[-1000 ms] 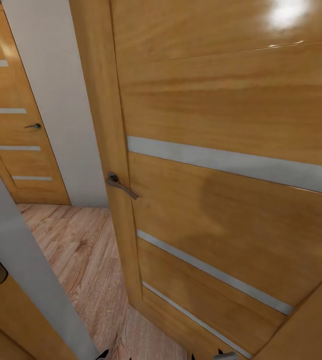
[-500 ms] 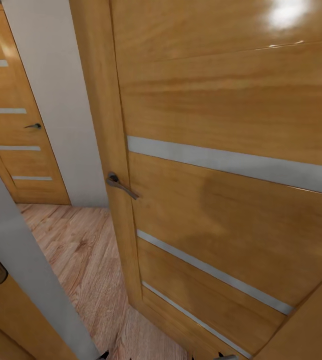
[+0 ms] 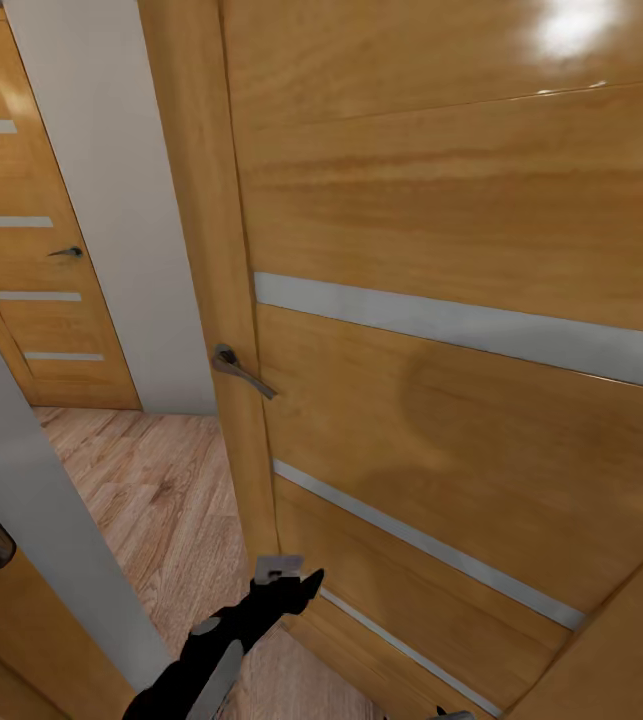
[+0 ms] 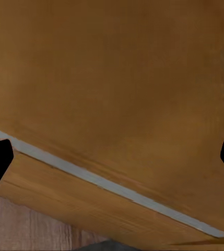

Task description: Move the two storage containers from the living room to the garage. In the garage, place one container on the floor and stack the other container on top of it (either order is fine).

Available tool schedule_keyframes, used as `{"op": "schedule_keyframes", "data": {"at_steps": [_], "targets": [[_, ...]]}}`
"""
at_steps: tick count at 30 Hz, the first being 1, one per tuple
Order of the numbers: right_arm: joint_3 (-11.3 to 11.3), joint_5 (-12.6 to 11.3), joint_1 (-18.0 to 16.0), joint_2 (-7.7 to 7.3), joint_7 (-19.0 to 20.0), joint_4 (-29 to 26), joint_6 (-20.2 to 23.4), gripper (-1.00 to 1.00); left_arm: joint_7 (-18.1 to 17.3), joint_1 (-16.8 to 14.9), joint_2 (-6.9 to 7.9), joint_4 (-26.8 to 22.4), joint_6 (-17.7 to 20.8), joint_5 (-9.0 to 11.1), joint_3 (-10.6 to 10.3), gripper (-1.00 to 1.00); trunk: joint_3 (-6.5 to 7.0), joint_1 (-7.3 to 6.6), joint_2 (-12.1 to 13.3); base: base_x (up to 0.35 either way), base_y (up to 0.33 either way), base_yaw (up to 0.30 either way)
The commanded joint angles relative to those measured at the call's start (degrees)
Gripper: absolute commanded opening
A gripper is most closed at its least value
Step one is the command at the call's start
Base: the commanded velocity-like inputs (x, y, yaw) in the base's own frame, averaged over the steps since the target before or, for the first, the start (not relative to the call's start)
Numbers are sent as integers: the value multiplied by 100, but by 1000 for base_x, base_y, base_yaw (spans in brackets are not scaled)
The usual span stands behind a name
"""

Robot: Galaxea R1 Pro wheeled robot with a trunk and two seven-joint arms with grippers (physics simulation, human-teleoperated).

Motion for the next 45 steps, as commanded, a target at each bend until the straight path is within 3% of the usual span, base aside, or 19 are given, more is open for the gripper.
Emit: {"op": "schedule_keyframes", "data": {"at_steps": [1,2,7,15,25,32,36,38,41,45], "targets": [[27,-4,-4,-2,-26,5,-16,100,48,-5,-2,-321,297,45,4,100,-6,0,-3,0,0,0],[28,-4,-4,-2,-26,5,-16,100,126,-20,-5,-808,711,41,4,100,-6,0,-3,0,0,0],[28,-4,-5,-2,-33,5,-16,100,240,-46,-17,-1543,1374,38,14,100,-6,0,-3,0,0,0],[28,-4,-5,-2,-35,5,-16,100,243,-50,-19,-1564,1467,37,14,100,-6,0,-3,110,0,0],[28,-4,-4,-2,-35,5,-16,100,225,-488,-36,-1128,1521,39,4,100,-6,0,-3,5,0,0],[28,-4,-3,-2,-35,5,-16,100,164,-600,-58,-1039,1517,41,-3,100,-6,0,-3,0,0,0],[28,-4,-4,-2,-35,5,-16,100,149,-810,-239,-998,1555,36,-5,100,-6,0,-3,0,0,0],[28,-4,-4,-2,-35,5,-16,100,144,-1166,-426,-842,1800,36,-5,100,-6,0,-3,0,0,0],[28,-4,-4,-2,-35,5,-16,100,142,-1383,-646,-746,1965,39,-10,100,-6,0,-3,0,-17,0],[28,-4,-5,-2,-35,5,-16,100,142,-1485,-694,-704,2041,45,-15,100,-6,0,-3,0,-69,0]]}}
